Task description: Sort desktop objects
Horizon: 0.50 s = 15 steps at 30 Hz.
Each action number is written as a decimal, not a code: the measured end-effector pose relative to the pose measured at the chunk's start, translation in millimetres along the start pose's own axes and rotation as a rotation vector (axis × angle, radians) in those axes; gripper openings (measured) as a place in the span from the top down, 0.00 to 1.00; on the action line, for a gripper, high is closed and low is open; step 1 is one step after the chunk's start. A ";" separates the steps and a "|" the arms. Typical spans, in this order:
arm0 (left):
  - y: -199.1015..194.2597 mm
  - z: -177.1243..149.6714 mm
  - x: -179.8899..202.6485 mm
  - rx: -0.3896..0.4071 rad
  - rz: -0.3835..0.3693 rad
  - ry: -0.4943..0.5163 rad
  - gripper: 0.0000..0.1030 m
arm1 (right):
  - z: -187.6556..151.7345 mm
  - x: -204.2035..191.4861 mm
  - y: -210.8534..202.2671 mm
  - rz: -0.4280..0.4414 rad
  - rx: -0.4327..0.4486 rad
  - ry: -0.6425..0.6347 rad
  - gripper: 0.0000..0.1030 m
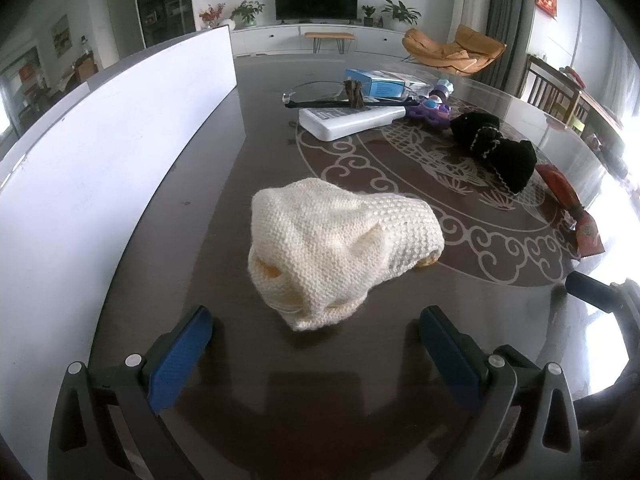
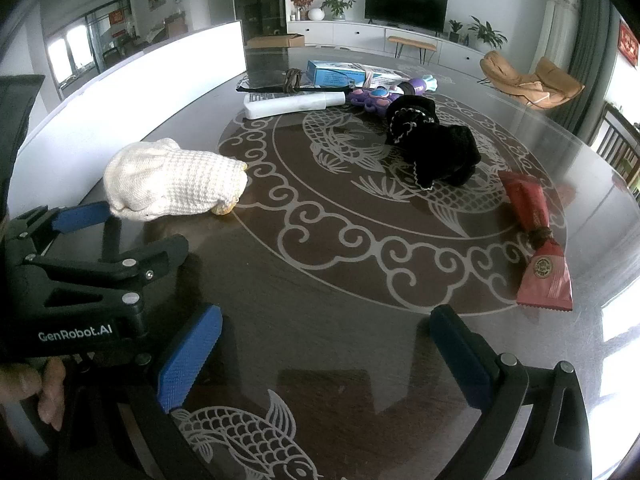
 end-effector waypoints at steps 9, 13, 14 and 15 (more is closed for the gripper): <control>-0.7 0.0 -0.7 0.000 0.001 0.000 0.00 | 0.5 0.0 0.8 0.000 0.000 0.000 0.00; -0.8 0.1 -1.2 0.001 0.001 0.000 0.00 | 0.6 0.0 0.8 0.000 0.000 0.000 0.00; -0.7 0.1 -1.1 0.001 0.001 0.000 0.00 | 0.4 0.1 0.6 0.000 0.000 0.000 0.00; -0.6 0.1 -0.8 0.001 0.001 0.000 0.00 | 0.3 0.1 0.3 0.000 0.000 0.000 0.00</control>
Point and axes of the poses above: each gripper's, at about its wrist camera, not at the fingertips, and y roughly the way its jaws point, x to its right, z to its top, the point moved 10 cm from there along y, roughly the way its jaws point, and after that the axes turned 4 degrees about z, right-handed, at the moved point
